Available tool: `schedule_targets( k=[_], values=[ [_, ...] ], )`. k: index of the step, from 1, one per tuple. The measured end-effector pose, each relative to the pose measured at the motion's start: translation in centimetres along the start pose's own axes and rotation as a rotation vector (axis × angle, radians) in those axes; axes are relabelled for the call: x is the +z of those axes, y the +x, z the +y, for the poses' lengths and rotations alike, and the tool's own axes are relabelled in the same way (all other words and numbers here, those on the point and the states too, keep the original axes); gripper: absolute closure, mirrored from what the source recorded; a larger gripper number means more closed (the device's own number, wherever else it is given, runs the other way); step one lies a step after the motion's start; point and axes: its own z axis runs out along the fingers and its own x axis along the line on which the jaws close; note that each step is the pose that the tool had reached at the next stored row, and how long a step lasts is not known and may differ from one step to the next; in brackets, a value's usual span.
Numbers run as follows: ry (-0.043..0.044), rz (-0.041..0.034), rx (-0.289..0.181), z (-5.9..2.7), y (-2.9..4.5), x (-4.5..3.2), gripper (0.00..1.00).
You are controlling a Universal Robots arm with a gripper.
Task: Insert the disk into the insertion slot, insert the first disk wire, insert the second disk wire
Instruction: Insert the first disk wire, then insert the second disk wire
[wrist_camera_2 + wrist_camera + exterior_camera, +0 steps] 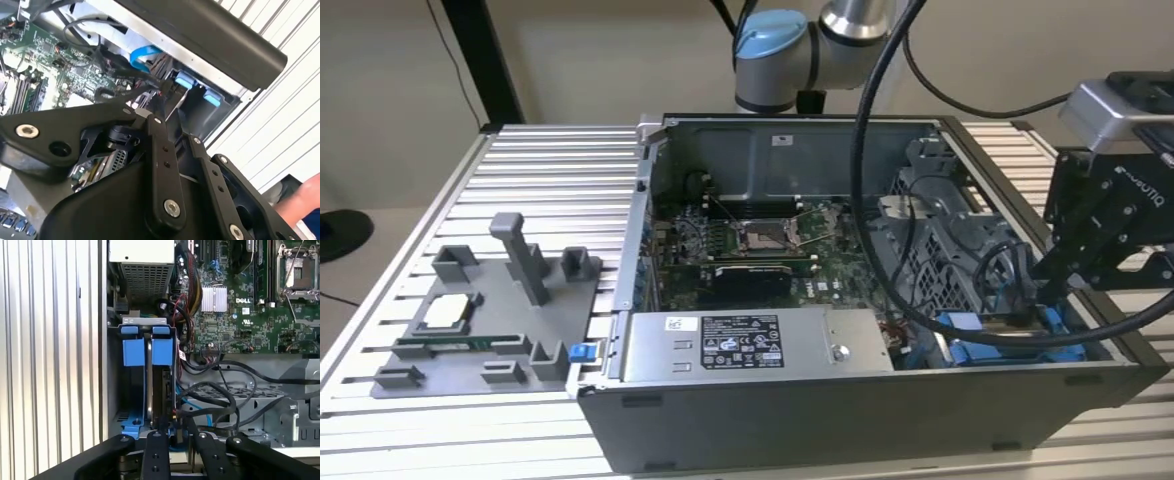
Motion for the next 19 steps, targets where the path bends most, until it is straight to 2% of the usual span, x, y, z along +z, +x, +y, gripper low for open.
schedule_targets(
  k=[4, 11, 12, 19],
  values=[
    [-0.0006, 0.0001, 0.000, -0.77, -0.07, -0.04, 1.00],
    [-0.0005, 0.0001, 0.000, -0.94, -0.09, -0.05, 1.00],
    [-0.0005, 0.0001, 0.000, -0.94, -0.09, -0.04, 0.00],
    [-0.0005, 0.0002, 0.000, -1.05, -0.12, 0.62, 0.00]
  ],
)
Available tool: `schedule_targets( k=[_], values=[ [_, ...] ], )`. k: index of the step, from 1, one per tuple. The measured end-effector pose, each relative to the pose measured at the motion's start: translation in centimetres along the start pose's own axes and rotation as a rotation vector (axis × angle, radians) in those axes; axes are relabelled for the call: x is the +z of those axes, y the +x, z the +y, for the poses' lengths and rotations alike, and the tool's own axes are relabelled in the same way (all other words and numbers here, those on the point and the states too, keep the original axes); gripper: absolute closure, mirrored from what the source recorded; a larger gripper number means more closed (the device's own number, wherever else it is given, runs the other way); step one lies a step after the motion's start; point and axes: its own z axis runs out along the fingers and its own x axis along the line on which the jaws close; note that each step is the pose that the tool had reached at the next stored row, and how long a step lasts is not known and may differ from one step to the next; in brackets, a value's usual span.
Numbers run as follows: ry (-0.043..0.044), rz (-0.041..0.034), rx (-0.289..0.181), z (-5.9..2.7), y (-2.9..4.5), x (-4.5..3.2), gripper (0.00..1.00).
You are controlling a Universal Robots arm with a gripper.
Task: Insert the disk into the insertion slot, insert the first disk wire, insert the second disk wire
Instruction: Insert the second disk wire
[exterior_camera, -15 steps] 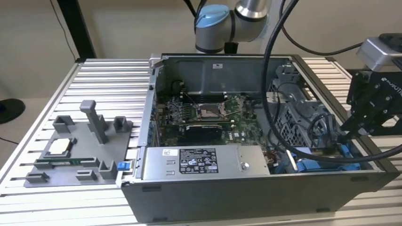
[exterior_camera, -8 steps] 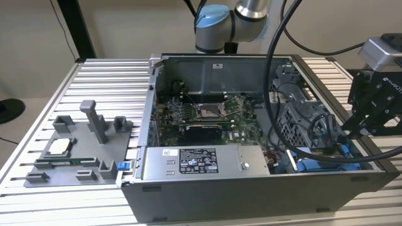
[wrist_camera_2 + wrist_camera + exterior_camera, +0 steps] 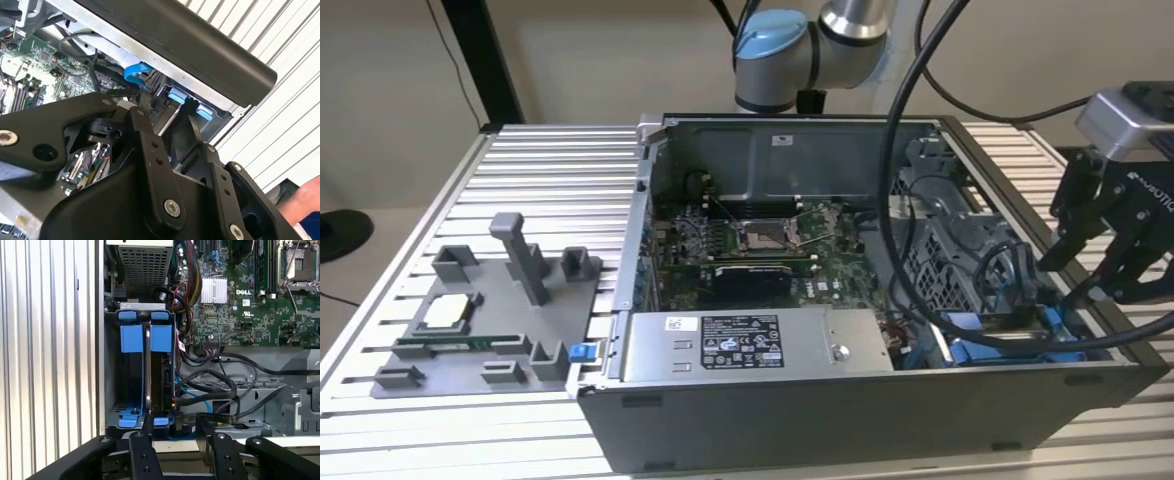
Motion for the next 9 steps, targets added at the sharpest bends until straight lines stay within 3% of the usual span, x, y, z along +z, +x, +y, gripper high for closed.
schedule_targets(
  k=[4, 9],
  values=[
    [-0.0029, 0.0090, 0.000, -0.19, -0.05, 0.36, 0.00],
    [-0.0034, 0.0104, 0.000, -0.29, -0.09, 0.59, 0.00]
  ],
)
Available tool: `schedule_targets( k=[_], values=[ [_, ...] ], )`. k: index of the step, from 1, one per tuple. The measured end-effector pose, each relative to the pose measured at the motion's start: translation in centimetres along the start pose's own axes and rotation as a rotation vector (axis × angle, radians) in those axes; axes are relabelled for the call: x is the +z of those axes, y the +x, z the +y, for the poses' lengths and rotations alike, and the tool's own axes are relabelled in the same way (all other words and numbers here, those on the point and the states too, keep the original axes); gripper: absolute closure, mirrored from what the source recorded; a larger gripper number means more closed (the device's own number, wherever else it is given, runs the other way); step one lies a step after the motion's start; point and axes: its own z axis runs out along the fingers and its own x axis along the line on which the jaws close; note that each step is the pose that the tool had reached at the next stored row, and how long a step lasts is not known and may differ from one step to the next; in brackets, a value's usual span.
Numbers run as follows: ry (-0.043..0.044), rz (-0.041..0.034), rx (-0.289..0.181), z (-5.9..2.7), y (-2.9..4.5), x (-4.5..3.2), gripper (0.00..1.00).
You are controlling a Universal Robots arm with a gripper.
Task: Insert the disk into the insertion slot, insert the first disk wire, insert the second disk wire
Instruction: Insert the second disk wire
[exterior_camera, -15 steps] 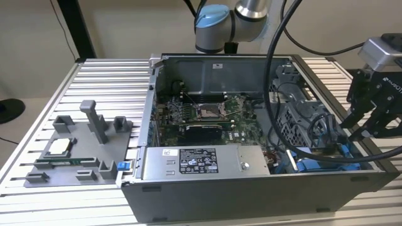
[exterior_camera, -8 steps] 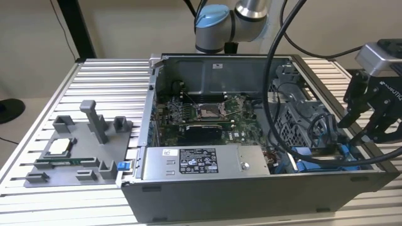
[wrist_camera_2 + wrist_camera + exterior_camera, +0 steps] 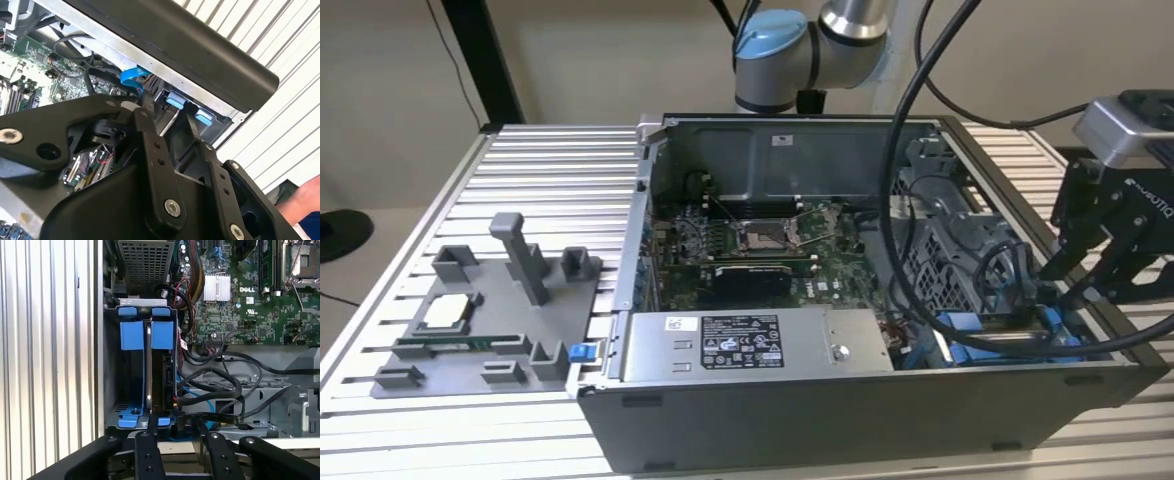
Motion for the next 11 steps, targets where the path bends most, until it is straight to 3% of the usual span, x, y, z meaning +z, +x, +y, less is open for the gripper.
schedule_targets(
  k=[3, 8, 11],
  values=[
    [-0.0029, -0.0001, 0.000, -0.05, -0.04, 0.17, 0.00],
    [-0.0166, 0.0010, 0.001, -0.17, -0.12, 0.41, 0.00],
    [-0.0190, 0.0009, 0.001, -0.33, -0.16, 0.42, 0.00]
  ],
)
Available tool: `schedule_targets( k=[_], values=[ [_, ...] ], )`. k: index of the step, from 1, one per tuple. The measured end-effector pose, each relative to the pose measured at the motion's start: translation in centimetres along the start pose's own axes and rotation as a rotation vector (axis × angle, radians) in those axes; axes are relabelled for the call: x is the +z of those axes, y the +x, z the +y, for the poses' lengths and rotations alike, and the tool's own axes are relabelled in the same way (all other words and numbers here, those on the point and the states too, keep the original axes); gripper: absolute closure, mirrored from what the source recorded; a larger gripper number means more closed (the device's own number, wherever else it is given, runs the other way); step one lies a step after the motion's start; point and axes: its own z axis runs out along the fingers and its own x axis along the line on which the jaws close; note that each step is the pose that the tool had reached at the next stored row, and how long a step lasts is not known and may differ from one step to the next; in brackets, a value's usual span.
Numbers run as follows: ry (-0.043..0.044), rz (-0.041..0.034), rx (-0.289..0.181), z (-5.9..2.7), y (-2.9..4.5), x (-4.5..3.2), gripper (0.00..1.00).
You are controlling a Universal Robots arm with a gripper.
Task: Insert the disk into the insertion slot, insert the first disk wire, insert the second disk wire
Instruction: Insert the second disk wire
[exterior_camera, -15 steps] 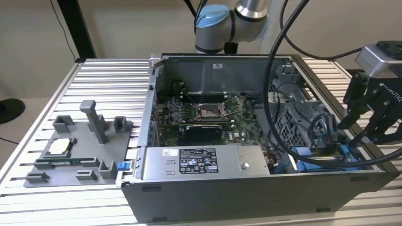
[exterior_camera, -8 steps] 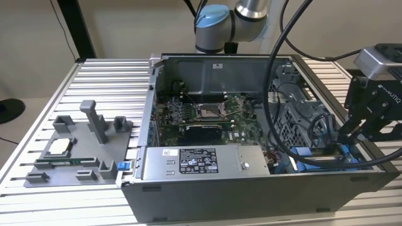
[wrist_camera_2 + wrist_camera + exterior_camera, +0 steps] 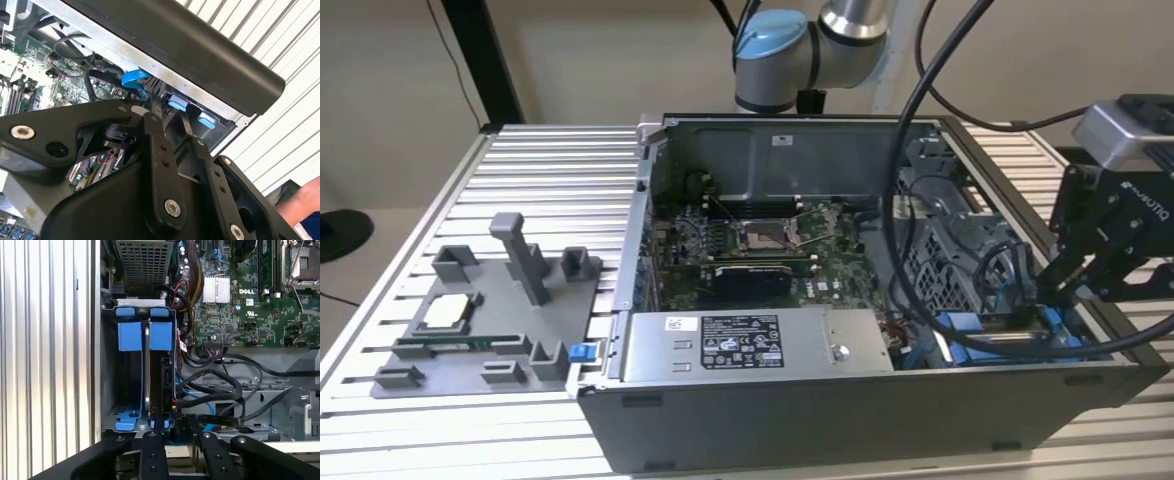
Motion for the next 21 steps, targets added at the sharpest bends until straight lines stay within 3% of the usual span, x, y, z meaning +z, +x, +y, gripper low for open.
schedule_targets(
  k=[2, 3, 15, 21],
  values=[
    [-0.0012, 0.0000, 0.000, -0.09, -0.04, 0.00, 0.00],
    [-0.0019, 0.0001, 0.000, -0.14, -0.07, 0.00, 1.00],
    [-0.0063, 0.0003, 0.000, -0.25, -0.19, -0.11, 1.00],
    [-0.0064, 0.0001, 0.000, 0.39, -0.21, -0.96, 1.00]
  ],
)
